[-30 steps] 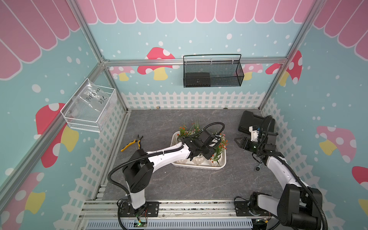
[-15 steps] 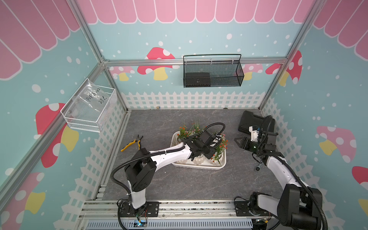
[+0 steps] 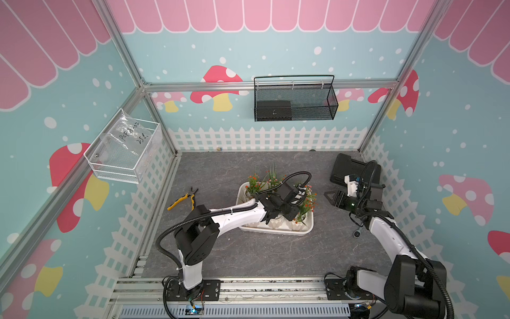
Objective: Put the potted gypsophila into the storage box
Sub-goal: Place the baby's breath potted plant at the storage box, then reset both arms
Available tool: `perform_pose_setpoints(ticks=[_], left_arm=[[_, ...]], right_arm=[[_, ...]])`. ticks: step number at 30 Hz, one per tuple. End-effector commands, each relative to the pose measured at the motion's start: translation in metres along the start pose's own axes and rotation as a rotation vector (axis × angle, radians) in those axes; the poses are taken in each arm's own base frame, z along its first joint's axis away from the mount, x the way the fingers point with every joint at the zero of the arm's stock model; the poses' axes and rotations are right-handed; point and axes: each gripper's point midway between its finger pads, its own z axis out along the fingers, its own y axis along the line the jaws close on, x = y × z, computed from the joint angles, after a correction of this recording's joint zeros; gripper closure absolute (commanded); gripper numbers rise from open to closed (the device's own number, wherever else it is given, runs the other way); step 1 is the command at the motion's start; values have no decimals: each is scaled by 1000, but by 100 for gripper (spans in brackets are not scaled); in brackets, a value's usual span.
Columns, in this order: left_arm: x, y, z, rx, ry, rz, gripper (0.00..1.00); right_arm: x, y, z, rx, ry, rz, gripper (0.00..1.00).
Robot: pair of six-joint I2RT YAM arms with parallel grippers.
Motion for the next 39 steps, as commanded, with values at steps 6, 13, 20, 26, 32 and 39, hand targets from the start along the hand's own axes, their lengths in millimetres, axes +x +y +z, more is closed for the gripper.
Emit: perform_pose_setpoints(ticks=[6,13,20,26,32,39], left_arm=[[-32,-2,-50,2,-123,2,49],[-53,-5,-92,18,-215,8,49],[-71,13,-139,-29,-344,-14,48],[-71,86,-174,-181,-493,-208,43],[-36,187,-204,-337,-609,-491,33],[11,258,-240,-582,-635,-559,14]], right_arm=[[-2,0,-4,-1,-18,-16,35],[-5,0,-6,14,-26,-21,34],[-9,-1,-12,42,-57,-51,34],[-19,-2,-17,71,-109,-73,29],[-43,4,-26,86,-211,-109,22],[-66,0,-28,114,-312,-129,20]])
